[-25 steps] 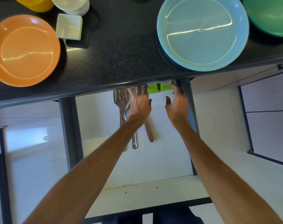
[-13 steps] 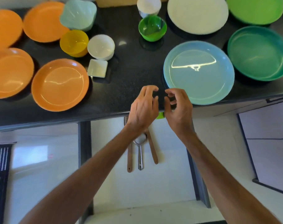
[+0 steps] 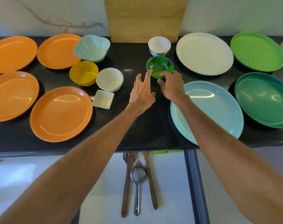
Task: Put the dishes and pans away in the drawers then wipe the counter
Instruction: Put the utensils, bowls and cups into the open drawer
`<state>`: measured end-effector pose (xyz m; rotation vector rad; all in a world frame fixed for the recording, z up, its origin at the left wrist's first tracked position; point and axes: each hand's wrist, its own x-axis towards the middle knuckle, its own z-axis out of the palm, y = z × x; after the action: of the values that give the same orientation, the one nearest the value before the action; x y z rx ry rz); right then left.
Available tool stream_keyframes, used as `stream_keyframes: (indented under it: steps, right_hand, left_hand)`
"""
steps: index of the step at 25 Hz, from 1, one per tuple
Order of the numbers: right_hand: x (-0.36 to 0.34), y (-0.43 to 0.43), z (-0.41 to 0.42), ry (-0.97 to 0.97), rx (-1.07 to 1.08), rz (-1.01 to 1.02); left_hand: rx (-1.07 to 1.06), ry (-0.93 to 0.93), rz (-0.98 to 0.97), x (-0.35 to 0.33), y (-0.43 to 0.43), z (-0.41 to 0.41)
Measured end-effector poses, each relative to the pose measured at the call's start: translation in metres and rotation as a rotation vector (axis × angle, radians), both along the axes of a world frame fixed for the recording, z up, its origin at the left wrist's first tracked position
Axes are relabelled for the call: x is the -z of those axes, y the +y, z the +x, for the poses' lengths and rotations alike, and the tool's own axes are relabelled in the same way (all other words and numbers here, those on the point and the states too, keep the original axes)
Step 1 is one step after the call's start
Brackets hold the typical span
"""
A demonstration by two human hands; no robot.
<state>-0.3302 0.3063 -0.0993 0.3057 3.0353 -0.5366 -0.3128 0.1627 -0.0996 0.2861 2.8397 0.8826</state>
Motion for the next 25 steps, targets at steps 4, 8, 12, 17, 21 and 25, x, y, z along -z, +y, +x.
stream_keyframes:
  steps: [4,8,12,17,21,25]
  right_hand:
    - [-0.014,0.002,0.014,0.331,-0.099,-0.045]
    - [-0.021,0.014,-0.043,0.225,-0.041,-0.035]
    - [-0.01,0.012,-0.109,-0.065,0.003,-0.017]
    - [0.0,0.005,-0.086,0.146,0.1,-0.116]
    - [-0.018,-0.01,-0.006,0.288,0.183,-0.349]
    - [-0.05,-0.02,0.099,0.322,0.296,-0.6]
  left_hand:
    - [-0.05,-0.003,-0.089,0.006,-0.014,-0.017]
    - [-0.144,0.086,0.017,0.012,-0.028,-0.006]
    - [-0.16,0.077,0.11,0.012,-0.031,0.015]
    - [-0.178,0.09,0.163,0.009,-0.04,0.041]
    - [-0.198,0.144,0.305,0.001,-0.06,0.069]
    - [-0.289,0.066,0.384,-0.027,-0.075,0.119]
